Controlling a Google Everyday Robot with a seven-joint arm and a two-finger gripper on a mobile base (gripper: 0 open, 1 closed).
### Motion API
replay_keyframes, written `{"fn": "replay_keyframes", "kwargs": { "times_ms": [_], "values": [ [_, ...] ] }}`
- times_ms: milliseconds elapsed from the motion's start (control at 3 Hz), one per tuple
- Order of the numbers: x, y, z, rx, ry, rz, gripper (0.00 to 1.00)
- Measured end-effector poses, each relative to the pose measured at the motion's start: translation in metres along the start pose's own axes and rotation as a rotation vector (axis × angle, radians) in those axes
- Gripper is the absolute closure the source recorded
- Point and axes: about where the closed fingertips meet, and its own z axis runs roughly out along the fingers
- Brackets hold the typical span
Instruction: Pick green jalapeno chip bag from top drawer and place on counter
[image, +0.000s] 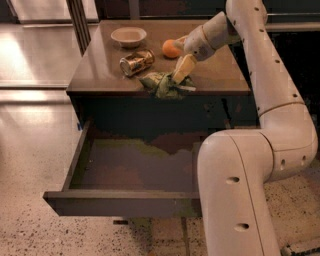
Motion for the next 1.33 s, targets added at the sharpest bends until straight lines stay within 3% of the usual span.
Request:
{"fn": "replay_keyframes", "kwargs": {
  "times_ms": [333, 667, 1000, 1333],
  "values": [
    [0.0064, -0.0142, 0.0240, 0.021, 0.055, -0.009, 0.00],
    [0.0064, -0.0142, 0.0240, 0.021, 0.055, -0.009, 0.00],
    [0.0064, -0.0142, 0.0241, 0.021, 0.055, -0.009, 0.15],
    [0.0064, -0.0142, 0.0241, 0.021, 0.055, -0.009, 0.38]
  ]
}}
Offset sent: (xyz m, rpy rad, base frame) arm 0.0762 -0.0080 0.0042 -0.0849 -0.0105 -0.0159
